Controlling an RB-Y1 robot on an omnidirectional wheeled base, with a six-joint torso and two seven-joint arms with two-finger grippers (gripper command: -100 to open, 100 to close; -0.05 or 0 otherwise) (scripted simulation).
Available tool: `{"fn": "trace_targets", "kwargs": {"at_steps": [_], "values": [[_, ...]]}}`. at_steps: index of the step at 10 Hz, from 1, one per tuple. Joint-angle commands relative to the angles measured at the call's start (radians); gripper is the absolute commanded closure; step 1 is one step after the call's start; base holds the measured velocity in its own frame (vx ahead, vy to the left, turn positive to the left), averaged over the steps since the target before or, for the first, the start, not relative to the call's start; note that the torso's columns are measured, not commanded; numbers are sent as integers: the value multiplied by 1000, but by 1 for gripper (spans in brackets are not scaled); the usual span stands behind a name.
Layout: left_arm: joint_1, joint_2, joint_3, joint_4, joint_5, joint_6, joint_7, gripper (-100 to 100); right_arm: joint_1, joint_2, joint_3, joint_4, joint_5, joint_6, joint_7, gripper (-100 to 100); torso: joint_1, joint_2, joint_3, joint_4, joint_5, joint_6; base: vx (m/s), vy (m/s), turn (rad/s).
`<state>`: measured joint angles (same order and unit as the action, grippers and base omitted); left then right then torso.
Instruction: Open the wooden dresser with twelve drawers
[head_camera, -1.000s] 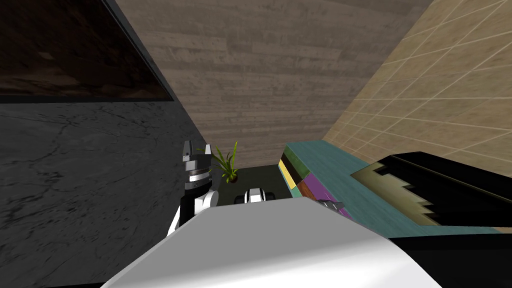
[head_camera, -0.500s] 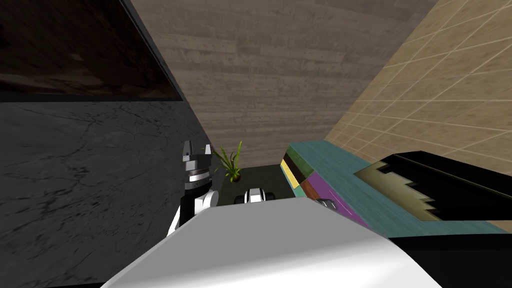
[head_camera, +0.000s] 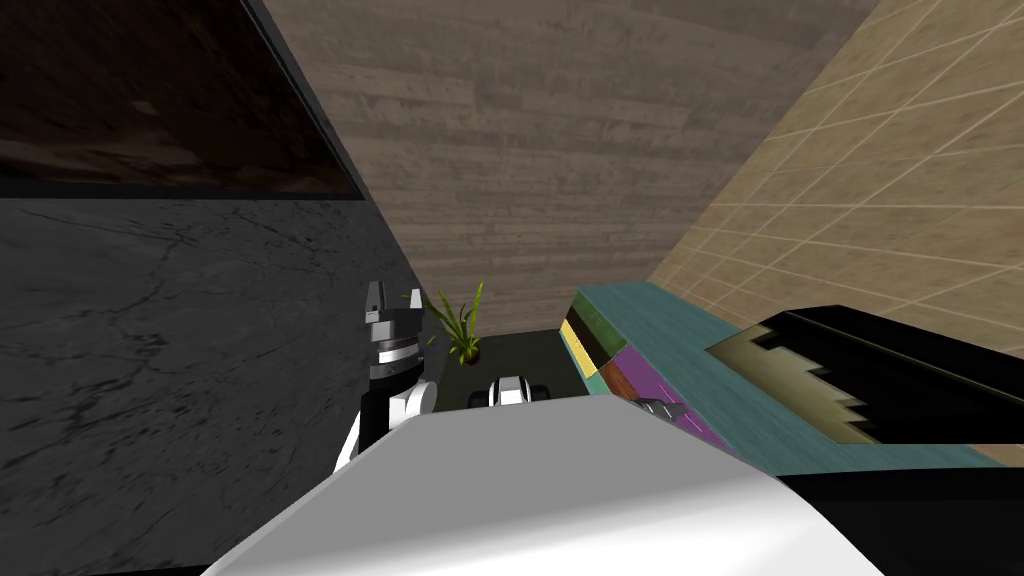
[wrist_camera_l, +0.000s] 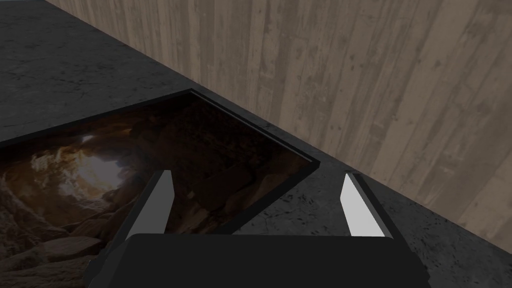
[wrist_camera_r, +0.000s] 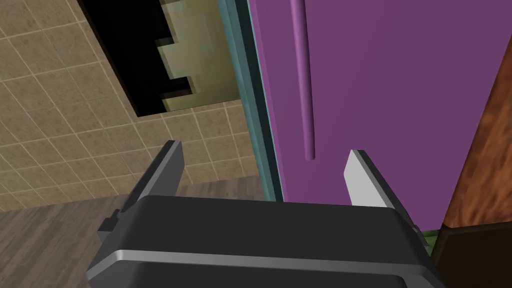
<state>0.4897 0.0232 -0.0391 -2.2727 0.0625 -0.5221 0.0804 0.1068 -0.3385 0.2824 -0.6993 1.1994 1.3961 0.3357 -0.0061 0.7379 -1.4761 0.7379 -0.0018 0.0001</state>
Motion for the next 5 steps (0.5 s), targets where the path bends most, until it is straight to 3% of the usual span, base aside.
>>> {"fn": "trace_targets", "kwargs": {"at_steps": [1,4,5], "values": [[0,0,0,0,0,0,0,0,6,-3,1,6,1,-3,-12,-100,5,1,1,0,1,0,7,-183,5],[0,0,0,0,0,0,0,0,5,-8,-1,6,-4,-9,-9,-100,8,0,0,0,3,0,8,-95,5],[0,0,0,0,0,0,0,0,5,-9,-2,6,-4,-11,-10,100,9,0,0,0,2,0,1,-11,3]]}}
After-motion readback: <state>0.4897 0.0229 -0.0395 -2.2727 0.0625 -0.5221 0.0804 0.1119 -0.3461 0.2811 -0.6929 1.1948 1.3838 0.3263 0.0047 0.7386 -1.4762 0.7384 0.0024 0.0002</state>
